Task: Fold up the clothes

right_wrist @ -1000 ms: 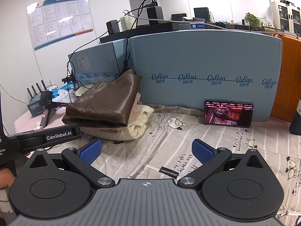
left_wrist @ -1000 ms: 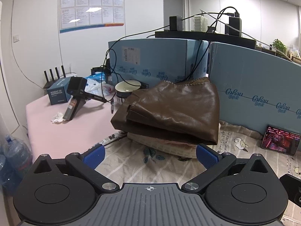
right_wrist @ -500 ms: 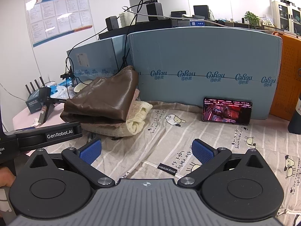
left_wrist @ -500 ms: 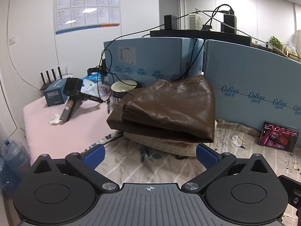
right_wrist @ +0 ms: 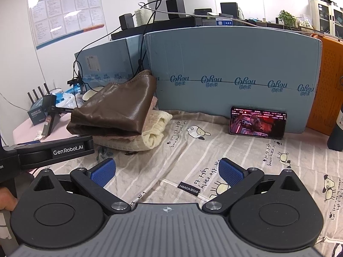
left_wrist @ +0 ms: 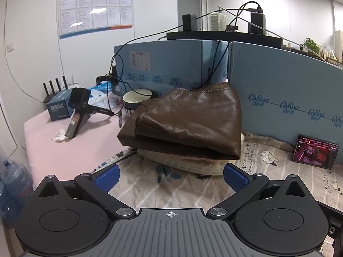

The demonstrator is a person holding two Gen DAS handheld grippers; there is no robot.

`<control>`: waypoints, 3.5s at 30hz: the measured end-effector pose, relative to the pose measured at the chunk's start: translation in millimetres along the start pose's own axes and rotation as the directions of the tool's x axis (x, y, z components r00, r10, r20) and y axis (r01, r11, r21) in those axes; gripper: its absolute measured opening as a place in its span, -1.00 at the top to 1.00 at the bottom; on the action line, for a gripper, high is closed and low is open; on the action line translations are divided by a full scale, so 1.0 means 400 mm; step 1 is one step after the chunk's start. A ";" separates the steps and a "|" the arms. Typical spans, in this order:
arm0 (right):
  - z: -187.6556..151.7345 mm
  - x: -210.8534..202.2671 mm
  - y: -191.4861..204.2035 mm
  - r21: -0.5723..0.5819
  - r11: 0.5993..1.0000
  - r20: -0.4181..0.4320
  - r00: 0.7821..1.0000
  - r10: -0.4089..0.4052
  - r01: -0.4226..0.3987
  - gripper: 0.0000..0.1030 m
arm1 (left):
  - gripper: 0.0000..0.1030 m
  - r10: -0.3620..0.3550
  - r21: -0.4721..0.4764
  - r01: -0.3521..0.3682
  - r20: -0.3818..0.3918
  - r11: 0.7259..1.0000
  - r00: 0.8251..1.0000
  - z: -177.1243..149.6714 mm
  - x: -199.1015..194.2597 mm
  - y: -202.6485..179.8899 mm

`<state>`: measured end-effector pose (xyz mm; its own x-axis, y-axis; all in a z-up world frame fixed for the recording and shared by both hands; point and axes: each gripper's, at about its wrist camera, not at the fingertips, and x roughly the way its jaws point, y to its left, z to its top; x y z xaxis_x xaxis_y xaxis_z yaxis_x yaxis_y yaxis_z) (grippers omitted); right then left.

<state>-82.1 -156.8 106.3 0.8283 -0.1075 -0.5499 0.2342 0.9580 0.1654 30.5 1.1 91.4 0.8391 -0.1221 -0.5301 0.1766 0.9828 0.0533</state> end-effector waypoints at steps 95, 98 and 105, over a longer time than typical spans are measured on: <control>-0.018 -0.019 -0.014 0.062 0.998 -0.026 0.999 -0.019 0.021 -1.00 | -1.00 -0.047 0.042 0.047 -0.013 0.998 0.999 -0.025 -0.010 -0.024; -0.018 -0.030 -0.015 0.073 0.997 -0.008 1.000 -0.028 0.028 -1.00 | -1.00 -0.051 0.042 0.051 -0.011 0.998 0.999 -0.026 -0.015 -0.022; -0.021 -0.059 -0.014 0.098 0.994 0.022 0.998 -0.057 0.054 -1.00 | -1.00 -0.067 0.043 0.068 -0.008 0.997 0.998 -0.030 -0.032 -0.015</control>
<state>-107.4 -157.1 111.5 0.8247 -0.1675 -0.5402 0.3275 0.9201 0.2148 12.5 -1.6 87.8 0.8213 -0.1870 -0.5390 0.2548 0.9655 0.0532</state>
